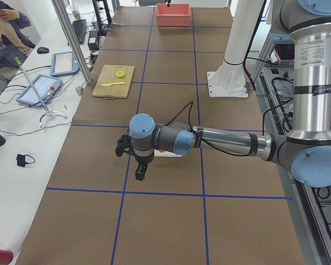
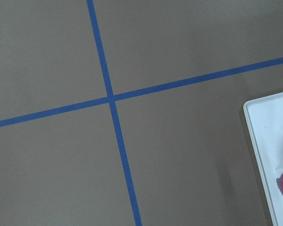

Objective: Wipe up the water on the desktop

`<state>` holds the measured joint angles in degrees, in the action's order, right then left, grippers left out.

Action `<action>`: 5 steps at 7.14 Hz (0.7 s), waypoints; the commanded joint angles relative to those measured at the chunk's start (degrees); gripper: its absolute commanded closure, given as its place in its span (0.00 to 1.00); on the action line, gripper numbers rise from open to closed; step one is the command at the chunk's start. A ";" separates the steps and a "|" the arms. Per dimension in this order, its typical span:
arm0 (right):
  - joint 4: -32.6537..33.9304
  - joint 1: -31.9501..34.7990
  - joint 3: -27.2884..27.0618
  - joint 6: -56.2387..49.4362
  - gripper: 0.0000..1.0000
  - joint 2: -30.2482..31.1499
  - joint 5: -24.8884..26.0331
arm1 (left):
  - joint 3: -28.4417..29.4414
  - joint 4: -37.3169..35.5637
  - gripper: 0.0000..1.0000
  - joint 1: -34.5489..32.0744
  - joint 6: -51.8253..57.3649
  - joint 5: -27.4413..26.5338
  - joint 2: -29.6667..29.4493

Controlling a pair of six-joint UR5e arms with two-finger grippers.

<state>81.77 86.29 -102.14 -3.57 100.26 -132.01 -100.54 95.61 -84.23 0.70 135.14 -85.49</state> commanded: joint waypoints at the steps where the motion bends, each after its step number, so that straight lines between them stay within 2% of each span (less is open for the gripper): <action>1: -0.03 -0.07 0.02 -0.21 0.00 -0.50 0.00 | 0.08 0.10 0.02 0.03 0.18 -0.14 -0.02; 3: -0.03 -0.07 -0.25 -0.21 0.00 -0.68 0.00 | -0.27 0.10 0.02 -0.05 0.00 -0.05 -0.64; 5: -6.93 0.02 1.59 -0.21 0.00 0.37 0.00 | -0.71 0.72 0.02 -0.05 0.00 0.21 -0.64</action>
<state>79.12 86.25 -101.54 -3.71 99.90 -132.01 -101.04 96.04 -84.28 0.68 135.18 -86.05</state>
